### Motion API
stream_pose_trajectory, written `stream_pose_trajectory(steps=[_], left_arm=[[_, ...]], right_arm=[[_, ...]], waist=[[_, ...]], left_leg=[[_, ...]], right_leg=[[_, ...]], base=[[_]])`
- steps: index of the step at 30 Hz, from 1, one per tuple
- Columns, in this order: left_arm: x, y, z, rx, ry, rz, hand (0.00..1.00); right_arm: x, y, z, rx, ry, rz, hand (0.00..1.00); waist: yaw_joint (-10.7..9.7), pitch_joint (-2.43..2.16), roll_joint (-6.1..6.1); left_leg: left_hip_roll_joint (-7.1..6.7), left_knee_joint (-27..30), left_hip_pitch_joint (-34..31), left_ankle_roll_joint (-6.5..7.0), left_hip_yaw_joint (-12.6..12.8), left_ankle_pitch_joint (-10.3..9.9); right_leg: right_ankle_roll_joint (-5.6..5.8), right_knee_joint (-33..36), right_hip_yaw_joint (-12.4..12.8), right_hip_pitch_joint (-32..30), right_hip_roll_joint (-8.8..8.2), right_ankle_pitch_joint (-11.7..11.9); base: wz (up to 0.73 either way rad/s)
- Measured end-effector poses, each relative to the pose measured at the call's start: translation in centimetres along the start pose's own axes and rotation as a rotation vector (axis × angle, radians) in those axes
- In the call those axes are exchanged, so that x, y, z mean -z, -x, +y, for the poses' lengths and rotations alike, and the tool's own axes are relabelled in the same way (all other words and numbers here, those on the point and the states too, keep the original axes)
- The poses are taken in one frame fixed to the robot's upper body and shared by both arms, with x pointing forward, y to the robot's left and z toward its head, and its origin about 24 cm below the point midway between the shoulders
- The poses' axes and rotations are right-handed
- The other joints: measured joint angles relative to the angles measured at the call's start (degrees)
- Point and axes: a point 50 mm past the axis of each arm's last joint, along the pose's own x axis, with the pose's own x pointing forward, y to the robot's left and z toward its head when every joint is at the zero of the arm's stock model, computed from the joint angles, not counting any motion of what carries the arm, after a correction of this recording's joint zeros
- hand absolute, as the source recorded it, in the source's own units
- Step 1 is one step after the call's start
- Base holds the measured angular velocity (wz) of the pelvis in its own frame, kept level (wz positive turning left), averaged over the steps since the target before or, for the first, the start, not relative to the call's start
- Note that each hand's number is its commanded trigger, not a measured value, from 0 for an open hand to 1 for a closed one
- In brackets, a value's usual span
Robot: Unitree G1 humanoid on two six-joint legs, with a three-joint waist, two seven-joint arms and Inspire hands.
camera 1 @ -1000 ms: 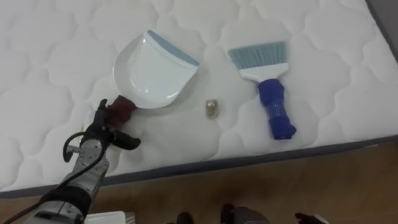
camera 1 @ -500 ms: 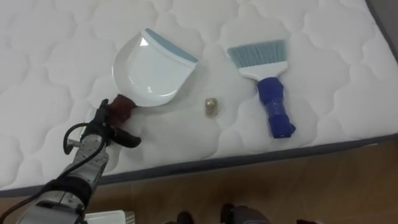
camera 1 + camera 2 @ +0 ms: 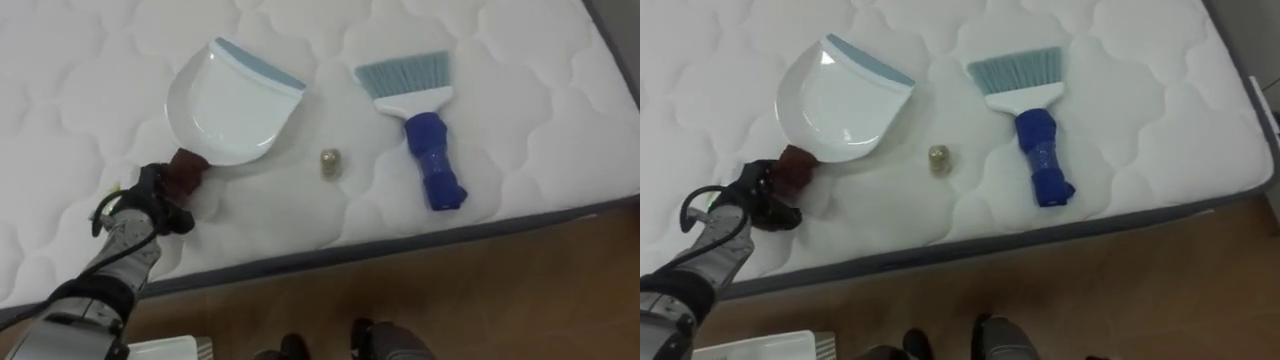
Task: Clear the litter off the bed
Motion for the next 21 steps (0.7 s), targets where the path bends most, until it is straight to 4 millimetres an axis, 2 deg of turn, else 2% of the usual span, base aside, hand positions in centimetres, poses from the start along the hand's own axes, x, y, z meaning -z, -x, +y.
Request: stream_pose_trajectory(steps=[5, 21], left_arm=[[0.52, 0.08, -0.26, 0.01, -0.041, 0.026, 1.0], [0.63, 0.25, -0.93, 0.036, -0.142, 0.032, 1.0]], right_arm=[[0.43, 0.06, 0.29, -0.007, 0.0, 0.014, 0.0], [-0.18, 0.05, 0.38, -0.008, 0.022, -0.005, 0.0]], waist=[[-0.07, 0.0, 0.0], [-0.14, 0.16, 0.3]], left_leg=[[0.27, 0.63, -0.57, 0.1, -0.01, -0.26], [0.29, 0.26, -0.74, 0.12, -0.06, -0.27]], right_leg=[[0.01, 0.02, -0.36, -0.21, 0.04, 0.07], [0.0, -0.28, -0.97, -0.25, -0.13, 0.06]], base=[[0.0], [0.0]])
